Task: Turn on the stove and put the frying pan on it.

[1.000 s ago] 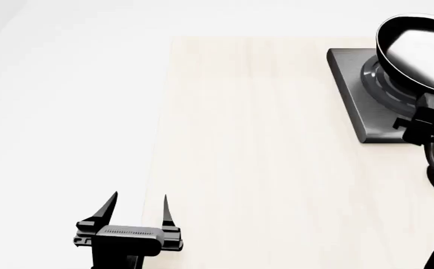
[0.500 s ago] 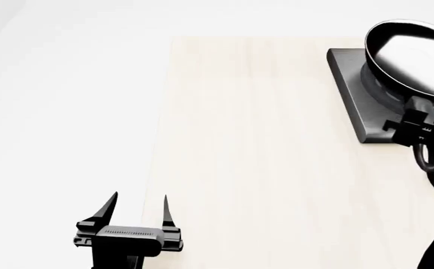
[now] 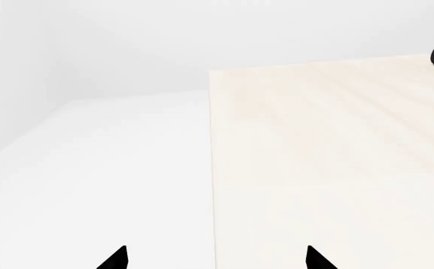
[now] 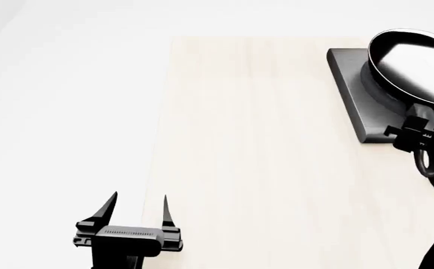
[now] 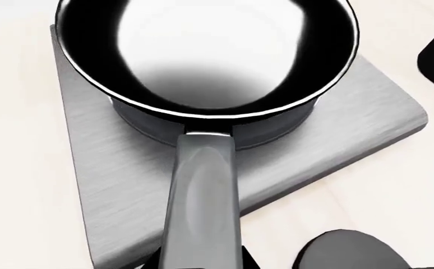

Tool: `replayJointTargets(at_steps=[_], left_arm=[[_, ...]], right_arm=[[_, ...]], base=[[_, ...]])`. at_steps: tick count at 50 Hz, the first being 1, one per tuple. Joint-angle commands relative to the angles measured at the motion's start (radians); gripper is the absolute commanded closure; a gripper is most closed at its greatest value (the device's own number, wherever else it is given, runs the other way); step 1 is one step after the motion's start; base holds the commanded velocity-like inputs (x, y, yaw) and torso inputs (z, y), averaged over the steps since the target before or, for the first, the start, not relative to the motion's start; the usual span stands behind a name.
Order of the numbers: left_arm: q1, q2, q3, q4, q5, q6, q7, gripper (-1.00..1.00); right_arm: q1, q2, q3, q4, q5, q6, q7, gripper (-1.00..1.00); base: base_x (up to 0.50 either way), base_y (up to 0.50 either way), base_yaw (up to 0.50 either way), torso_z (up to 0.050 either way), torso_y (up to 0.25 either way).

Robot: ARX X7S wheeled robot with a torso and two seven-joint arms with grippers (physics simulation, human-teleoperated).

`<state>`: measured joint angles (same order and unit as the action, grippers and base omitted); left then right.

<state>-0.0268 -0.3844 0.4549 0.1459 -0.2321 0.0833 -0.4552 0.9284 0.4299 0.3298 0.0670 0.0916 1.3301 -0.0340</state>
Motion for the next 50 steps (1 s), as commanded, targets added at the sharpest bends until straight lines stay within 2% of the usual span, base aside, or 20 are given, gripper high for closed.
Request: replayJointTargets(at_steps=[1,2,3,19,30,50], left_arm=[[-0.001,-0.002,0.001,0.001,-0.002,0.001,-0.001,-1.00],[-0.001,-0.001,0.002,0.000,-0.001,0.001,-0.002,-1.00],[-0.001,-0.002,0.002,0.000,-0.001,0.001,-0.001,-1.00],[-0.003,-0.003,0.004,0.001,-0.003,0.001,-0.004,-1.00],[-0.005,-0.007,0.002,0.010,-0.008,-0.006,-0.008,-1.00],[-0.005,-0.036,-0.001,0.126,0.008,-0.067,-0.042,-1.00]], right_arm=[[0.018,0.007,0.005,-0.016,0.001,-0.016,0.000,1.00],[0.024,0.002,0.021,-0.012,-0.008,-0.028,0.019,1.00],[0.031,0.005,0.031,-0.011,-0.007,-0.022,0.021,-1.00],[0.034,0.009,0.005,-0.087,0.008,0.024,0.006,-1.00],[0.017,-0.001,0.013,-0.254,0.033,0.107,-0.007,-1.00],[-0.102,-0.051,0.068,-0.533,0.074,0.076,-0.033,-1.00]], base=[[0.00,0.00,0.00,0.000,0.000],[0.00,0.00,0.00,0.000,0.000],[0.00,0.00,0.00,0.000,0.010],[0.00,0.00,0.00,0.000,0.000],[0.00,0.00,0.00,0.000,0.000],[0.00,0.00,0.00,0.000,0.000]])
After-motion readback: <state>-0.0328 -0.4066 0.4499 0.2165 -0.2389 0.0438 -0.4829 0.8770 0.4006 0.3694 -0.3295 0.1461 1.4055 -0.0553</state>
